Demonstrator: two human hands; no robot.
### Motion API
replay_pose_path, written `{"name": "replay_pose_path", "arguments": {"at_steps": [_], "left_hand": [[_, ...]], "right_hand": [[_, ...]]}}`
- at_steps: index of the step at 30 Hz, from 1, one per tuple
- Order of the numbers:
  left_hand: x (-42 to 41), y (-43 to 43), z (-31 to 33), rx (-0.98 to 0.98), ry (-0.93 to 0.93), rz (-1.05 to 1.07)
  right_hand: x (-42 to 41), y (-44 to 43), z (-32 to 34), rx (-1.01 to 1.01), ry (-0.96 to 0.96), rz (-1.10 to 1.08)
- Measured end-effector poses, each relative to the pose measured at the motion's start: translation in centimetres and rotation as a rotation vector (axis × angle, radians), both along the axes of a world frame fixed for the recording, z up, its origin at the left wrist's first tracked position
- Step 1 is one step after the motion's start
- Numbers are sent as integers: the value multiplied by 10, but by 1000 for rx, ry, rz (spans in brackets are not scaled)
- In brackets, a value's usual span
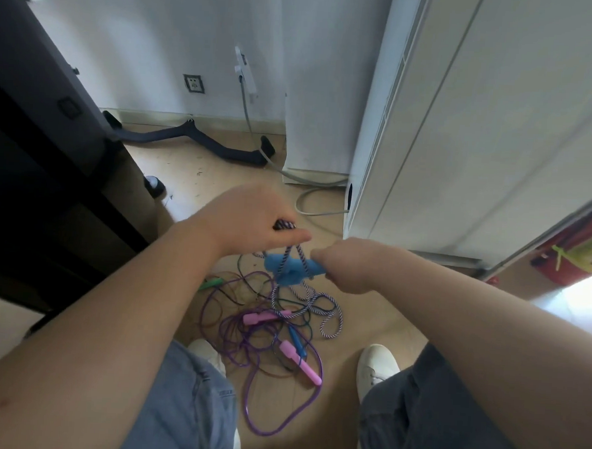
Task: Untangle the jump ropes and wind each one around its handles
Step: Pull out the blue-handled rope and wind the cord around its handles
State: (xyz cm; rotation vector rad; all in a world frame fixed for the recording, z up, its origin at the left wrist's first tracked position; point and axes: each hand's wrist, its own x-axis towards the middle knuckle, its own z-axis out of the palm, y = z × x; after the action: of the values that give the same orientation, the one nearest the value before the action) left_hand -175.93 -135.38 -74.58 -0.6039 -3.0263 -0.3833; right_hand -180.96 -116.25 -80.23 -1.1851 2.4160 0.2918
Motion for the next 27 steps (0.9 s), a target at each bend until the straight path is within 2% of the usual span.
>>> {"name": "replay_pose_path", "arguments": {"at_steps": [3, 5, 9, 11, 13, 14, 15, 17, 19, 21, 27], "left_hand": [[-4, -9, -5, 7, 97, 73], [-5, -20, -7, 70, 55, 185], [-5, -33, -21, 282, -252, 455], [-10, -30, -40, 363, -456, 794], [14, -36, -48, 209, -683, 974], [19, -33, -58, 240, -619, 908], [6, -29, -67, 419, -497, 835], [0, -7, -46, 576, -528, 624], [-1, -2, -38, 509, -415, 502], [2, 2, -37, 367, -393, 397], [6, 5, -26, 166, -231, 177]], "right_hand": [[15, -9, 5, -79, 31, 159], [22, -14, 11, -144, 20, 236], [23, -11, 29, -403, -43, 190], [19, -8, 37, -546, -52, 124], [17, -6, 38, -670, -53, 28], [16, -7, 37, -709, -39, -23], [14, -8, 35, -733, -15, -83], [9, -10, 32, -748, 23, -234], [2, -10, 29, -722, 35, -384], [-3, -8, 25, -621, 49, -461], [-10, -1, 9, -220, 157, -413]]}}
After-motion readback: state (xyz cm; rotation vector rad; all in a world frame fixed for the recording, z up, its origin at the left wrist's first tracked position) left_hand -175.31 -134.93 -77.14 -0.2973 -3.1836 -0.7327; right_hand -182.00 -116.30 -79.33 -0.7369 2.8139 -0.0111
